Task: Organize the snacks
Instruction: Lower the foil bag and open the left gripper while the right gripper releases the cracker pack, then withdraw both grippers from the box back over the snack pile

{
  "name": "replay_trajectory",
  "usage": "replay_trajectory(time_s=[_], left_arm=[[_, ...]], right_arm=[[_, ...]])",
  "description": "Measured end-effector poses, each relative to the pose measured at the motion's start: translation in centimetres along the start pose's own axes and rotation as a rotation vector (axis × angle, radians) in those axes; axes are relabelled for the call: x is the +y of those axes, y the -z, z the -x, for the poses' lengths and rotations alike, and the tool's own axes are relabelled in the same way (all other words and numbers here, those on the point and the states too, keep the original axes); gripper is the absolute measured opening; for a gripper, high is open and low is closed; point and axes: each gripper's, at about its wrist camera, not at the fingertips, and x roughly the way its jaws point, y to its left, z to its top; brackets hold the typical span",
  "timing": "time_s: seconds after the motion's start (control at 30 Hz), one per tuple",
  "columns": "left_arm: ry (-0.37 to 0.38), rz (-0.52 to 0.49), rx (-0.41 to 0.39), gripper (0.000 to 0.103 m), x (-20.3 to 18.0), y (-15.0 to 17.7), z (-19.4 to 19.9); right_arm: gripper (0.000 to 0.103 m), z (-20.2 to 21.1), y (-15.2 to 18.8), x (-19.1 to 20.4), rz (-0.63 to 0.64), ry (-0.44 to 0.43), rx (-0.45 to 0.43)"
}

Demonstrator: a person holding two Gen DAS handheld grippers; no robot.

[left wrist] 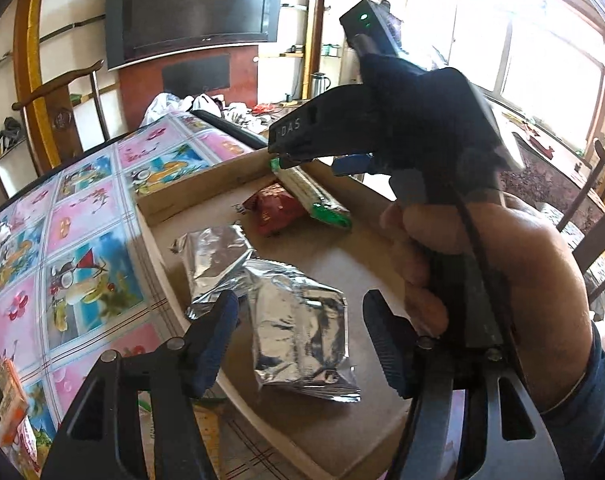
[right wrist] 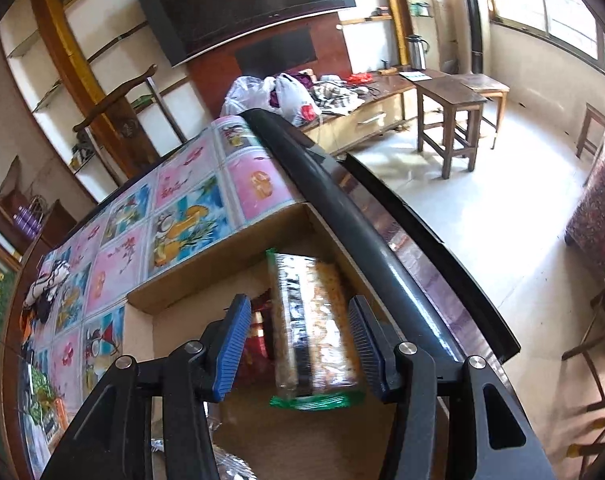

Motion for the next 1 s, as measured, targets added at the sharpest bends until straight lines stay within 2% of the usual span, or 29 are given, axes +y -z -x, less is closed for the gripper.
replay_trajectory(time_s=[0.47, 0.77, 1.0], left_arm=[[-0.052, 0.037, -0.017, 0.071, 2.4, -0.4, 0.8], [-0.078, 0.052, -0.034, 0.078, 4.4, -0.4, 2.1], [-0.135, 0.043, -0.043, 0.08, 7.4, 0.5, 3.9]], right_arm=[[0.054, 0.1, 1.2, 4.0, 0.131, -0.078, -0.008], [0.054, -0.2, 1.7, 5.2, 0.172, -0.085, -0.004], [0.054, -0.3, 2.1, 6.2, 0.208, -0.102, -0.002]])
